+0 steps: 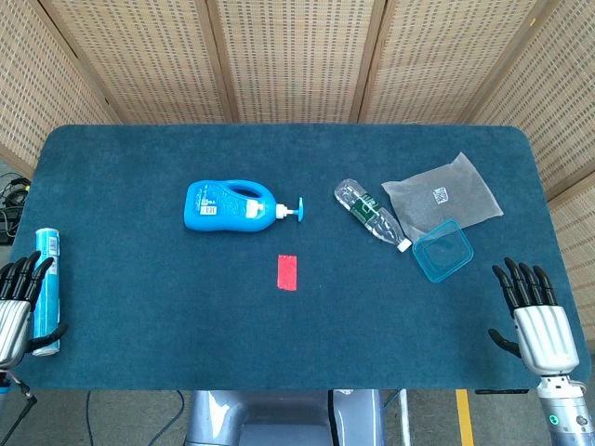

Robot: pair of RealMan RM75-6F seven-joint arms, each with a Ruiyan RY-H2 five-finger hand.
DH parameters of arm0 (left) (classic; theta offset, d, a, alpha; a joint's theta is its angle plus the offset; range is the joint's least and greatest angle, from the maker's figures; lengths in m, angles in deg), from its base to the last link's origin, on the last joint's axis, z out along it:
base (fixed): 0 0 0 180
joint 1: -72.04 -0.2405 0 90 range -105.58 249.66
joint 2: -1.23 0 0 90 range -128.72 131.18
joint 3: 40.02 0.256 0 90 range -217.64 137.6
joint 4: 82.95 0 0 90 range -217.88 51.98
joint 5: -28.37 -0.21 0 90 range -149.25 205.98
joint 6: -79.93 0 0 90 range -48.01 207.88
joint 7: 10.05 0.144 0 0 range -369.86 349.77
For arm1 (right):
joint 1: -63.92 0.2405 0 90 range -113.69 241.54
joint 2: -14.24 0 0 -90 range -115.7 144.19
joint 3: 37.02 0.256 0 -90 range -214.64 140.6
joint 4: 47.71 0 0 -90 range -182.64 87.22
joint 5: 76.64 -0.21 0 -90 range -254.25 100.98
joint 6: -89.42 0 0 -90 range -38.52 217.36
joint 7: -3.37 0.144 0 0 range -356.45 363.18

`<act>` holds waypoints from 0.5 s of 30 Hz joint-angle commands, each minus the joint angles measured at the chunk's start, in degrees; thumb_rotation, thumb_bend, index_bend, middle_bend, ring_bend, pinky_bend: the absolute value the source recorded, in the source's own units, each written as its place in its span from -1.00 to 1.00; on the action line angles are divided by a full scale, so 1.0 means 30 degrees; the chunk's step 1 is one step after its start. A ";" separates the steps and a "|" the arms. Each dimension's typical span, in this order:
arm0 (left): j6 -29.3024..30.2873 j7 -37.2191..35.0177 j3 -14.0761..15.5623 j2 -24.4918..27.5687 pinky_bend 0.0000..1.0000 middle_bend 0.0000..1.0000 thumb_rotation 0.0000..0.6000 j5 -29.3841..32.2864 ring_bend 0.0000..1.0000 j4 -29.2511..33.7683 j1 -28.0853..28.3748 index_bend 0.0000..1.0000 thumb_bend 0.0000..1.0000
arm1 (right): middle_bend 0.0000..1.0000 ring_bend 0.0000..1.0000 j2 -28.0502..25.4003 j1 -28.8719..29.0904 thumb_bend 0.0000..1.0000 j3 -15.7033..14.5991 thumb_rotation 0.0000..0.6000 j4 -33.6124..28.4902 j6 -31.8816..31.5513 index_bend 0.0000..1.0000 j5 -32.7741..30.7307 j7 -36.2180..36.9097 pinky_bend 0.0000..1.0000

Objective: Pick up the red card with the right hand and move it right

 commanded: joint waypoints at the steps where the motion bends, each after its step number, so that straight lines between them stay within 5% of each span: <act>1: -0.0015 -0.0058 -0.0005 0.0021 -0.91 -1.00 1.00 0.0035 -1.00 0.0002 -0.0012 -1.00 -0.73 | -1.00 -1.00 -0.0006 0.0028 -0.85 -0.0034 1.00 0.0002 0.0064 -1.00 0.0043 0.0027 -1.00; 15: -0.0104 -0.0252 -0.0076 0.0115 -0.91 -1.00 1.00 0.0191 -1.00 0.0072 -0.0017 -1.00 -0.73 | -1.00 -1.00 0.0792 0.1709 -0.85 0.0456 1.00 -0.0175 0.1899 -1.00 0.0366 -0.0108 -1.00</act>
